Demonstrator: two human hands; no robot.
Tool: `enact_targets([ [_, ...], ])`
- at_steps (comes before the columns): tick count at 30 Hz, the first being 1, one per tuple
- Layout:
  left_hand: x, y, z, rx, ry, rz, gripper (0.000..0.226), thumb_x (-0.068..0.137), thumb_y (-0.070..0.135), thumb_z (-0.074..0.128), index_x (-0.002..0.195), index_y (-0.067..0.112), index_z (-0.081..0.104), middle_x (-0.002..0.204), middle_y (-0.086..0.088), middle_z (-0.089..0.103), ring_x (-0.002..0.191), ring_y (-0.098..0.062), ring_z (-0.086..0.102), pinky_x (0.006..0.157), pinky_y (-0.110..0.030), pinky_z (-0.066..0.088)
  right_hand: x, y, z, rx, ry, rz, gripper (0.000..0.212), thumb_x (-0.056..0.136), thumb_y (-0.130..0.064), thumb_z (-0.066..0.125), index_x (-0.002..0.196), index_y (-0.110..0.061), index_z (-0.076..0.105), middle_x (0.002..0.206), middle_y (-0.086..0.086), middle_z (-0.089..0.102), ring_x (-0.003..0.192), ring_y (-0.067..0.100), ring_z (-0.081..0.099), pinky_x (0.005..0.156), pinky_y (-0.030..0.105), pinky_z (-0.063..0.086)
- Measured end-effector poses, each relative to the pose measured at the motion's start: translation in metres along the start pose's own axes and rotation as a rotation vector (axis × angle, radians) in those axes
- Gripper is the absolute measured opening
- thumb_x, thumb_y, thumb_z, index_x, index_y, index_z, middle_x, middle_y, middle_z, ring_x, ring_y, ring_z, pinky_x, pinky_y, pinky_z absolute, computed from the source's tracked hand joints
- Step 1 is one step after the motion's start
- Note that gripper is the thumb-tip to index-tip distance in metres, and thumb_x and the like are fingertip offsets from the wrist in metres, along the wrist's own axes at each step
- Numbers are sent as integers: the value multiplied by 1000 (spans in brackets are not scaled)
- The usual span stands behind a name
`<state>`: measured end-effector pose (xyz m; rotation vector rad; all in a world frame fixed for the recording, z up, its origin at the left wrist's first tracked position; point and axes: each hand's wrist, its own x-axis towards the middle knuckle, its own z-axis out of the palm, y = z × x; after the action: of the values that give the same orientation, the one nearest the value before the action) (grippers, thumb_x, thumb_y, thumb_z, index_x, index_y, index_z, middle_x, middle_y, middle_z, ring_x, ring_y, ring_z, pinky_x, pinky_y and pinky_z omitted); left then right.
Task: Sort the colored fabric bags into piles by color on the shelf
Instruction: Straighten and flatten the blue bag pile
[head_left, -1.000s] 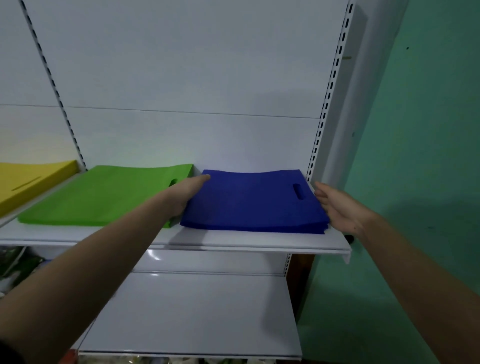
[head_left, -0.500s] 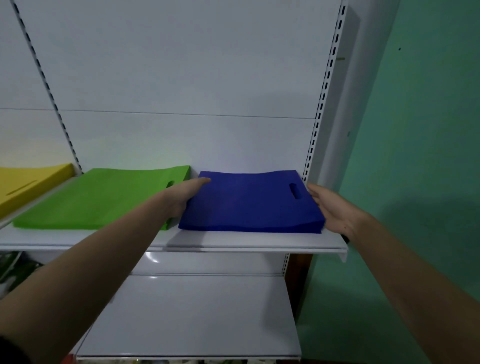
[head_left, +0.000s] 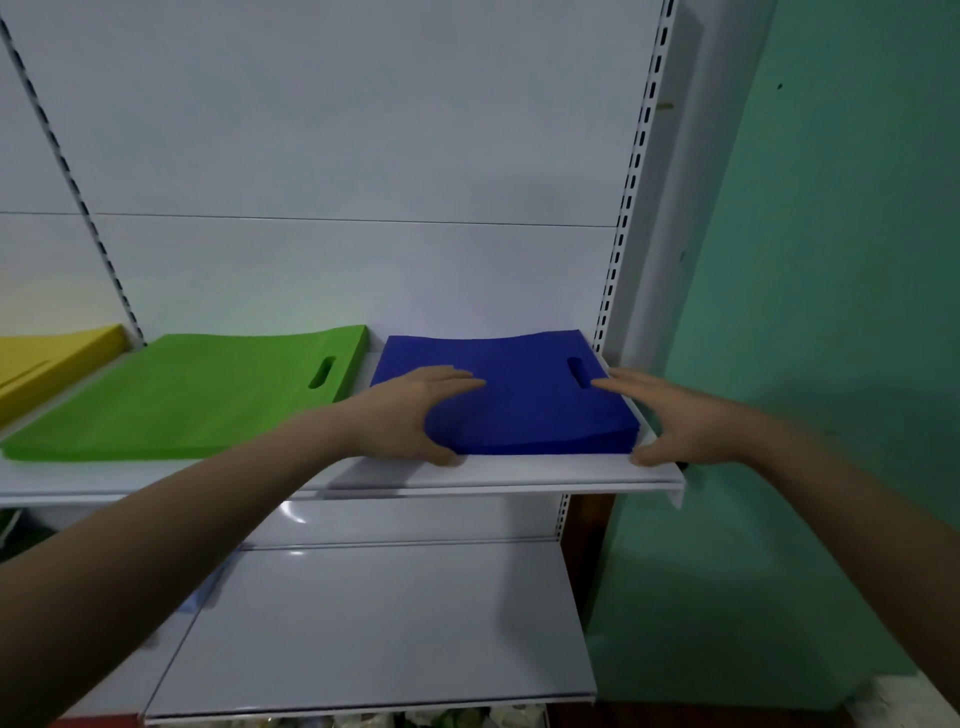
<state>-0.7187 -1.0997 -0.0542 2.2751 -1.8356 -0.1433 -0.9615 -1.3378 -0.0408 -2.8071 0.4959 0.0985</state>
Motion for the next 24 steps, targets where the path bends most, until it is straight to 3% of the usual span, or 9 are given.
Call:
enact_targets([
  [4,8,6,1,78,43,63,83,85,41,73,153,36,25,158,14,27,145,-8,19,117,-27,20,1,-7,1,-138,67,-30,83,88,-20,69,154,-31,20,161,-9,12,145,8,19,106,13,15],
  [8,10,13,0,206,102,146,79,84,40,72,151,35,32,154,12,36,142,-11,30,116,-32,28,1,-15,-3,-307,137,-61,79,86,-26,69,152,-27,27,157,-8,26,140,11,30,109,20,24],
  [15,10,8,1,135,4,72,70,88,48,66,149,37,34,155,15,32,144,-8,26,117,-33,26,5,-10,1,-190,70,-21,80,87,-29,70,153,-26,25,158,-9,23,141,9,27,111,21,23],
  [19,17,-12,1,-165,148,-188,70,92,65,44,148,22,42,156,2,36,145,-18,27,120,-41,20,12,-11,-2,345,41,93,89,79,-52,74,152,-34,25,147,-18,33,135,7,35,114,32,31],
  [22,28,-31,0,-457,278,-464,72,97,59,37,149,9,39,155,-9,37,143,-25,33,119,-39,23,26,-14,6,775,203,225,62,95,-54,52,145,-19,40,143,-8,47,129,13,49,112,41,37],
  [24,33,-35,4,-693,287,-607,66,101,51,39,149,5,37,154,-9,37,140,-27,37,117,-38,27,37,-16,15,982,228,271,47,102,-46,43,128,-11,59,125,6,66,109,19,65,103,41,47],
])
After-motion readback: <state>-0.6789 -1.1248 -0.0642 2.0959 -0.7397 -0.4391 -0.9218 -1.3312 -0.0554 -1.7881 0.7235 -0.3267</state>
